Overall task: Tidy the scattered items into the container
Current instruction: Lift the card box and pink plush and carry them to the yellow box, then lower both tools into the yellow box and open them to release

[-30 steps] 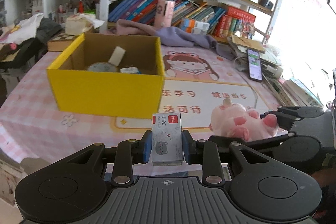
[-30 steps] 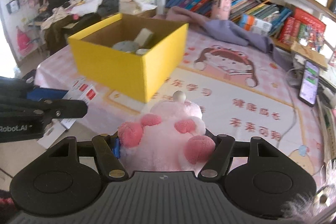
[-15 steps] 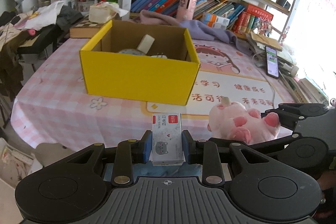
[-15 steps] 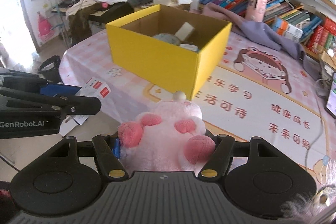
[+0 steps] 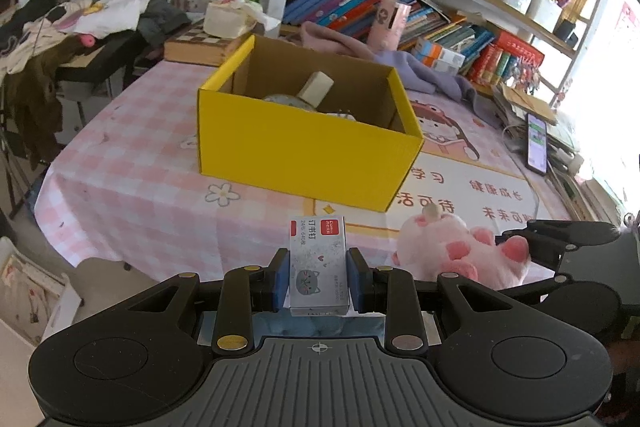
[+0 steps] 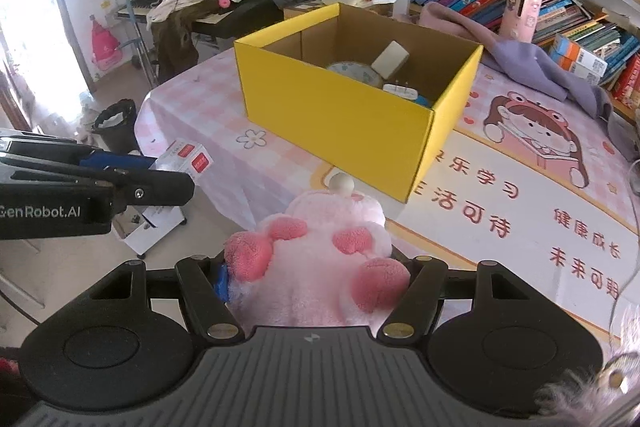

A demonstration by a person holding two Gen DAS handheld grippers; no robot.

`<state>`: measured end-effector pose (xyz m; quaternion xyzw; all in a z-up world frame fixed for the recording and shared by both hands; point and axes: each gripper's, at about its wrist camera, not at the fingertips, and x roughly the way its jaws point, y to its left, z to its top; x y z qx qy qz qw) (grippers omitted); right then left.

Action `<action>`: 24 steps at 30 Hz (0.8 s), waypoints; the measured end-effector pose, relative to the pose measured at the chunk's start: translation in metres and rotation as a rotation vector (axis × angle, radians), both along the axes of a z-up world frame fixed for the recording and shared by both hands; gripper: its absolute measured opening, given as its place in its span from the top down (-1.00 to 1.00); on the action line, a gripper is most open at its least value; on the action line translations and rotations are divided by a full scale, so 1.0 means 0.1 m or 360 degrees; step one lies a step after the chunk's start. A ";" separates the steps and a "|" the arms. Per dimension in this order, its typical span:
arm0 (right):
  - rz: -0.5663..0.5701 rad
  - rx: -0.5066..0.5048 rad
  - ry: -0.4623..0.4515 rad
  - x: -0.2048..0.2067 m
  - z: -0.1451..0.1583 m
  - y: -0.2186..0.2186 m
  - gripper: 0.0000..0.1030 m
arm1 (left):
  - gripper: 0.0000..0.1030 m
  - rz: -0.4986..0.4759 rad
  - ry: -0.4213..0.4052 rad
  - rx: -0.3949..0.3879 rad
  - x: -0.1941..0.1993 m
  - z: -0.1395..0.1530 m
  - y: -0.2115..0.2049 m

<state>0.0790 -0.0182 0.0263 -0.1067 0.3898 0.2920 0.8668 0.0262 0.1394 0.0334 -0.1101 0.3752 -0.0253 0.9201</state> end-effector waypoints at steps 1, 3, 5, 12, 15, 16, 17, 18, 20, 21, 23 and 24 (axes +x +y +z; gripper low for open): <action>0.0014 0.0002 0.0004 0.01 0.00 0.01 -0.28 | 0.45 0.0004 0.0004 -0.0005 0.01 0.00 0.01; 0.0040 0.0003 0.0005 0.02 0.00 0.04 -0.28 | 0.45 0.0015 0.0010 -0.0014 0.05 -0.01 0.03; 0.0061 0.0001 -0.0005 0.05 0.01 0.07 -0.28 | 0.45 0.0022 0.0009 -0.0020 0.09 -0.01 0.04; 0.0100 0.0012 -0.0097 0.33 0.14 0.12 -0.28 | 0.45 0.0025 -0.0039 0.0008 0.35 0.10 0.04; 0.0114 0.0035 -0.0146 0.50 0.22 0.13 -0.28 | 0.45 0.0044 -0.0077 0.0038 0.50 0.18 0.03; 0.0123 0.0041 -0.0167 0.55 0.26 0.13 -0.28 | 0.45 0.0053 -0.0090 0.0045 0.55 0.21 0.03; 0.0136 0.0045 -0.0197 0.60 0.29 0.14 -0.28 | 0.45 0.0062 -0.0104 0.0055 0.60 0.24 0.03; 0.0150 0.0046 -0.0235 0.63 0.33 0.14 -0.28 | 0.45 0.0066 -0.0117 0.0065 0.66 0.26 0.02; 0.0182 0.0054 -0.0316 0.71 0.40 0.13 -0.28 | 0.45 0.0072 -0.0145 0.0086 0.78 0.31 0.01; 0.0193 0.0061 -0.0347 0.74 0.43 0.13 -0.28 | 0.45 0.0074 -0.0159 0.0102 0.84 0.34 0.00; 0.0204 0.0074 -0.0416 0.83 0.47 0.11 -0.28 | 0.45 0.0079 -0.0173 0.0130 0.97 0.38 -0.01; 0.0195 0.0082 -0.0442 0.89 0.50 0.11 -0.28 | 0.45 0.0084 -0.0178 0.0140 1.05 0.40 -0.01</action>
